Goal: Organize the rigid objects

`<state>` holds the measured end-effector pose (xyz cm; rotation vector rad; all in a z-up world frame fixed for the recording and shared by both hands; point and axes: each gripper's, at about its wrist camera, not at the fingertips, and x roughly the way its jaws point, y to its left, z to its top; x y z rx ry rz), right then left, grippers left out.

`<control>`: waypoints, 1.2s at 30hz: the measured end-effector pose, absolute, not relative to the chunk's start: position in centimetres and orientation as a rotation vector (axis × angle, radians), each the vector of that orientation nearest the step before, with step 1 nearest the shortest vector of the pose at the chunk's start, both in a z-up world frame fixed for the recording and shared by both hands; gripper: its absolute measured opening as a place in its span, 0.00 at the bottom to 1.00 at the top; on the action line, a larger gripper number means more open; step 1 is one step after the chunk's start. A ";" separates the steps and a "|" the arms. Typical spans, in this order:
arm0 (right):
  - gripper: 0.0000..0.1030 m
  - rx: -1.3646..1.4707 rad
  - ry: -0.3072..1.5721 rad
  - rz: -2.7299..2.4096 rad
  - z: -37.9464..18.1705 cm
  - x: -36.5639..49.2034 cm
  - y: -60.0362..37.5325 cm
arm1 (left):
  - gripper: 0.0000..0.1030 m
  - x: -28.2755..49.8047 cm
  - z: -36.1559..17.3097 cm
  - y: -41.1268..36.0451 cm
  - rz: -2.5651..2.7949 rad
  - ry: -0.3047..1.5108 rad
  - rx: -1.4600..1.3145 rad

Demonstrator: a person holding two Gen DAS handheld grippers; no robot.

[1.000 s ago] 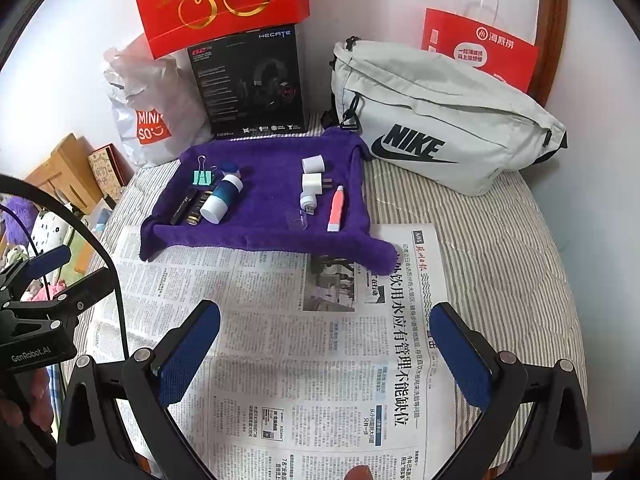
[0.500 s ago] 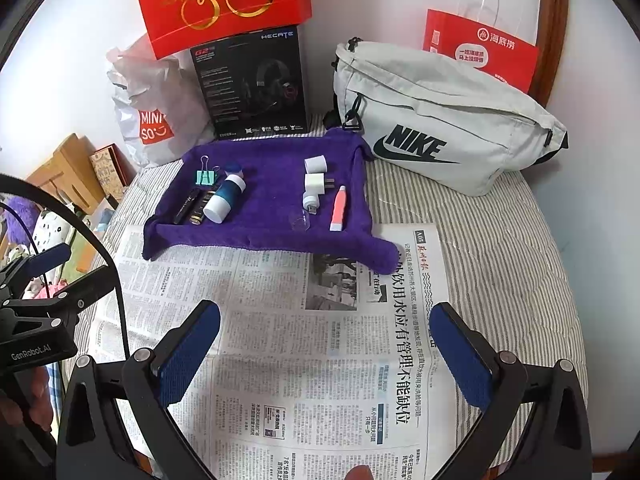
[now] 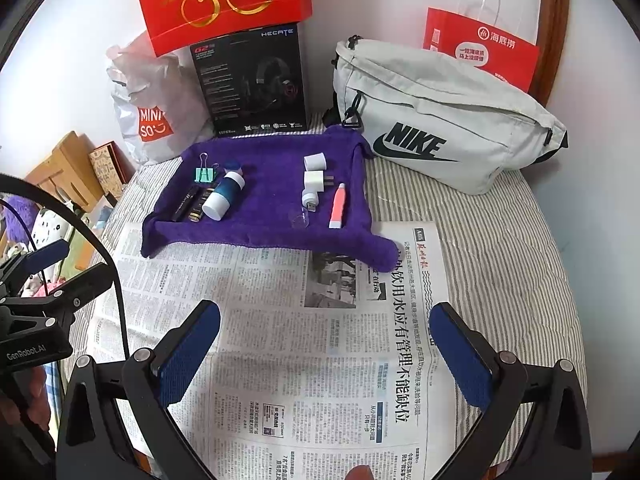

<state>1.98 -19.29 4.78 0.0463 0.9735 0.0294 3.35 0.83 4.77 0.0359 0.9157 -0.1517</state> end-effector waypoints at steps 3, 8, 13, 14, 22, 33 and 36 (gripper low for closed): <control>1.00 0.047 0.974 0.029 4.7 2.0 -19.3 | 1.00 3.4 4.7 0.7 -0.153 0.915 0.046; 1.00 0.048 0.972 0.028 4.7 2.2 -19.4 | 1.00 3.5 4.8 0.6 -0.161 0.912 0.054; 1.00 0.045 0.970 0.023 4.9 2.1 -19.5 | 1.00 3.5 4.7 0.5 -0.162 0.915 0.052; 1.00 0.046 0.969 0.023 4.9 2.0 -19.5 | 1.00 3.5 4.7 0.5 -0.163 0.915 0.054; 1.00 0.046 0.970 0.021 4.9 1.9 -19.6 | 1.00 3.5 4.8 0.7 -0.162 0.910 0.051; 1.00 0.049 0.969 0.021 4.8 2.0 -19.6 | 1.00 3.6 5.0 0.7 -0.165 0.907 0.046; 1.00 0.049 0.971 0.020 4.7 2.0 -19.6 | 1.00 3.6 5.0 0.7 -0.165 0.904 0.049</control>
